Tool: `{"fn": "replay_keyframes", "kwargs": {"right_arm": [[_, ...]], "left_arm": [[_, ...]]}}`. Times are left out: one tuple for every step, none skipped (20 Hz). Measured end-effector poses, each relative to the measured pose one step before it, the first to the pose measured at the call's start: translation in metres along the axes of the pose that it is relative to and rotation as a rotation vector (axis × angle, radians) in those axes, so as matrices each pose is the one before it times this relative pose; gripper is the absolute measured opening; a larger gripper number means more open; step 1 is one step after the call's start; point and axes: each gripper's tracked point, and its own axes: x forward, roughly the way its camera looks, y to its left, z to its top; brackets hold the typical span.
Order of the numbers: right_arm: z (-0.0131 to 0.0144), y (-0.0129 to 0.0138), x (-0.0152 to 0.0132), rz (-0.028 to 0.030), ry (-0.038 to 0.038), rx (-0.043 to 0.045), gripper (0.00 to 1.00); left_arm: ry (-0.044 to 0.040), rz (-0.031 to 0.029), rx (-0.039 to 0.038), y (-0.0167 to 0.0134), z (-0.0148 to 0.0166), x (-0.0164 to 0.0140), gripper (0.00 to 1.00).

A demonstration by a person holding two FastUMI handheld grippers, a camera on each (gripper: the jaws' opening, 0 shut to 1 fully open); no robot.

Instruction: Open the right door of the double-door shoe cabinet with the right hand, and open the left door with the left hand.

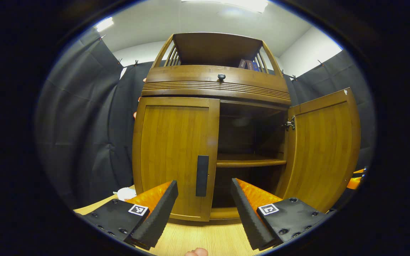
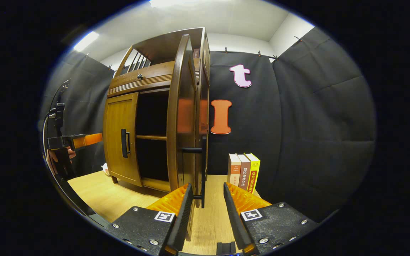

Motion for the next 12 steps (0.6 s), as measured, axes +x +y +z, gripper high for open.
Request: {"fn": "replay_keyframes", "kwargs": {"right_arm": [[0.00184,0.00151,-0.00274,-0.01138,-0.00445,0.00318,0.61],[0.00164,-0.00083,-0.00300,-0.01577,-0.00499,0.00579,0.51],[0.00260,-0.00097,-0.00130,-0.01641,-0.00812,0.01300,0.58],[0.00273,-0.00013,-0.00168,-0.01363,-0.00672,0.01495,0.66],[0.00380,0.00046,-0.00157,-0.01137,-0.01090,0.00887,0.74],[0.00479,0.00200,-0.00295,-0.00469,-0.01385,0.00754,0.64],[0.00482,0.00478,-0.00219,0.00446,-0.01409,0.00589,0.82],[0.00361,0.00549,-0.00083,0.00918,-0.00785,0.00296,0.78],[0.00127,0.00416,-0.00064,0.00672,-0.00336,-0.00291,0.82],[0.00102,0.00348,0.00047,0.00396,-0.00064,-0.00568,0.90],[0.00008,0.00309,-0.00044,0.00123,0.00052,-0.00610,0.87],[0.00044,0.00439,0.00069,0.00495,0.00060,-0.00376,0.95]], "left_arm": [[0.00174,-0.00207,-0.00576,-0.00055,0.00096,0.00400,0.93],[0.00178,-0.00337,0.00020,0.00029,0.00036,0.00352,0.93],[-0.00399,-0.00765,0.00223,-0.00116,0.00324,0.00273,0.93],[-0.00716,-0.00616,0.00079,-0.00059,0.00448,0.00265,0.93],[-0.00847,-0.00260,-0.00025,0.00004,0.00457,0.00361,0.93],[-0.00197,-0.00373,-0.00256,-0.00053,0.00120,0.00322,0.93],[0.00326,-0.00614,-0.00859,-0.00094,-0.00058,0.00394,0.93],[0.01020,-0.01059,-0.00708,-0.00153,-0.00335,0.00293,0.93],[0.00092,-0.00682,-0.00189,0.00008,-0.00018,0.00427,0.93],[-0.00294,-0.00690,0.00478,-0.00045,0.00124,0.00403,0.93],[-0.00168,-0.00209,0.01084,0.00089,0.00112,0.00600,0.93],[0.00078,0.00060,0.01236,0.00236,-0.00112,0.00757,0.93]]}}
